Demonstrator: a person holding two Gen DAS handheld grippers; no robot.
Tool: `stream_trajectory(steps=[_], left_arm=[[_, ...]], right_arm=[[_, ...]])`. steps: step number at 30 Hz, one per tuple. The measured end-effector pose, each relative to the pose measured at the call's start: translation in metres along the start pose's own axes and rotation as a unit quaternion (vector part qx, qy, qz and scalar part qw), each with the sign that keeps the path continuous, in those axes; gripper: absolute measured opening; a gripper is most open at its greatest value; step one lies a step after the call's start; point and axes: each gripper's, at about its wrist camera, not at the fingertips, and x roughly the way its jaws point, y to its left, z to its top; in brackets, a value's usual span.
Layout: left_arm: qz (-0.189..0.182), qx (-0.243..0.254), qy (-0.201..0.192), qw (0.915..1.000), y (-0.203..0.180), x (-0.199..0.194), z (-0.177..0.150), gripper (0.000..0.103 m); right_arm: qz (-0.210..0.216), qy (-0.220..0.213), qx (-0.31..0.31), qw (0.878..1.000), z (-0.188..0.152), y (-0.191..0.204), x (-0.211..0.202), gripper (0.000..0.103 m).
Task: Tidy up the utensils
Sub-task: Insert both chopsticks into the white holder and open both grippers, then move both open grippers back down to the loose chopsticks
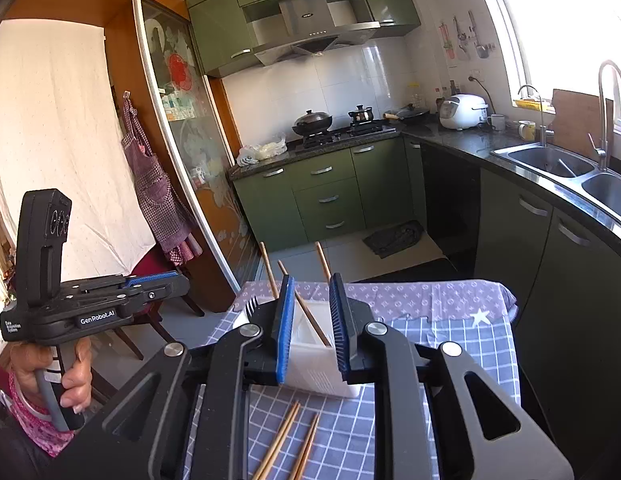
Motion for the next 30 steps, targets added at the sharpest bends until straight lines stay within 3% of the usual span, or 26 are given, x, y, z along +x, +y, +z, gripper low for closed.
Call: stream_trajectory(steps=[2, 4, 8, 12, 14, 17, 30], left_arm=[[-0.008, -0.006, 0.032, 0.9994, 0.001, 0.008, -0.024, 0.028], [-0.021, -0.017, 0.059, 0.9979, 0.001, 0.019, -0.049, 0.028], [-0.036, -0.051, 0.109, 0.9921, 0.005, 0.052, -0.092, 0.028], [-0.022, -0.064, 0.150, 0.9864, 0.001, 0.090, -0.118, 0.027], [-0.014, -0.072, 0.168, 0.9831, 0.003, 0.108, -0.126, 0.027], [-0.001, -0.075, 0.193, 0.9784, 0.009, 0.131, -0.131, 0.019], [0.014, -0.062, 0.236, 0.9698, 0.003, 0.167, -0.138, 0.019]], right_arm=[[-0.009, 0.019, 0.017, 1.000, -0.027, -0.010, -0.004, 0.022], [-0.021, 0.046, 0.024, 0.998, -0.056, -0.016, 0.000, 0.038], [-0.049, 0.100, 0.028, 0.993, -0.114, -0.018, 0.022, 0.039], [-0.081, 0.135, 0.034, 0.987, -0.151, -0.024, 0.043, 0.039], [-0.073, 0.147, 0.049, 0.985, -0.163, -0.029, 0.049, 0.039], [-0.071, 0.162, 0.060, 0.982, -0.176, -0.036, 0.056, 0.039], [-0.058, 0.176, 0.089, 0.979, -0.183, -0.050, 0.065, 0.040]])
